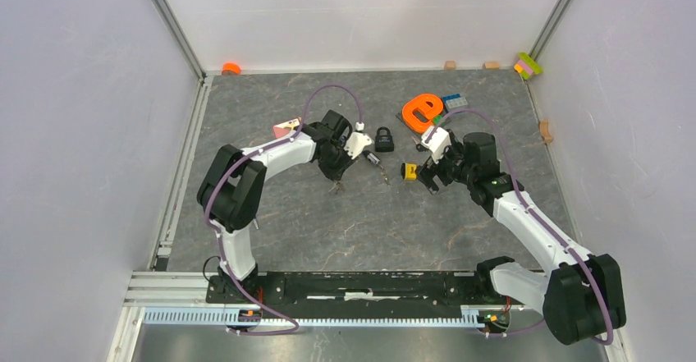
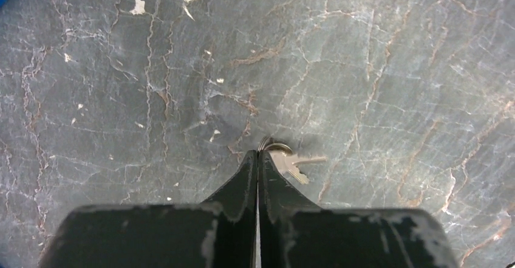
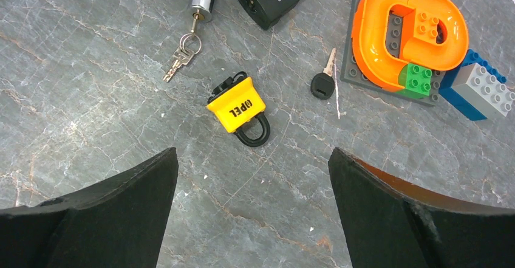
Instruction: Unlock with the key
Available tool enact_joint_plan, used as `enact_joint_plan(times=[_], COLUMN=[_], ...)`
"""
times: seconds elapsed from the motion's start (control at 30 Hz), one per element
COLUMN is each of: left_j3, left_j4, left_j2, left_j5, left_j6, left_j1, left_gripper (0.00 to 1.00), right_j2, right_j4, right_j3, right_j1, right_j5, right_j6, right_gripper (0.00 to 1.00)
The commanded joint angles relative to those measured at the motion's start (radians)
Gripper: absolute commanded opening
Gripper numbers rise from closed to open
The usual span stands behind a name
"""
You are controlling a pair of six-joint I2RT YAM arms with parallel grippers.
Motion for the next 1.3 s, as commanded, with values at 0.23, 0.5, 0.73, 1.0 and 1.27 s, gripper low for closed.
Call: enact_joint_plan(times=[0.23, 0.5, 0.73, 1.0, 1.27], left_j3=[-0.031, -0.045, -0.052, -0.135, -0.164], left_j4=[0.045, 0.057, 0.113, 0.395, 0.507], left_j2=[-0.091, -0.138, -0.274, -0.412, -0.442], left_j5=[0.020, 0.086, 0.432, 0.704, 0.810], left_j6=[-0.031, -0.067, -0.228, -0.509, -0.559], left_j1=[0.006, 0.019, 0.105, 0.108, 0.086], left_gripper=[0.02, 0.02, 0.02, 0.02, 0.02], right_j2=[-0.010, 0.005, 0.028, 0.115, 0.130], right_j4=[0.027, 0.037, 0.239, 0.476, 0.507], right_j3=[-0.006, -0.013, -0.068, -0.009, 0.022], right_j1=[-0.007, -0.007, 0.006, 0.064, 0.130], right_j5=[-0.029, -0.077, -0.323, -0.445, -0.553], right_j6=[0.008, 0.007, 0.117, 0.251, 0.252], right_gripper=[0.97, 0.98, 0.98, 0.95, 0.86])
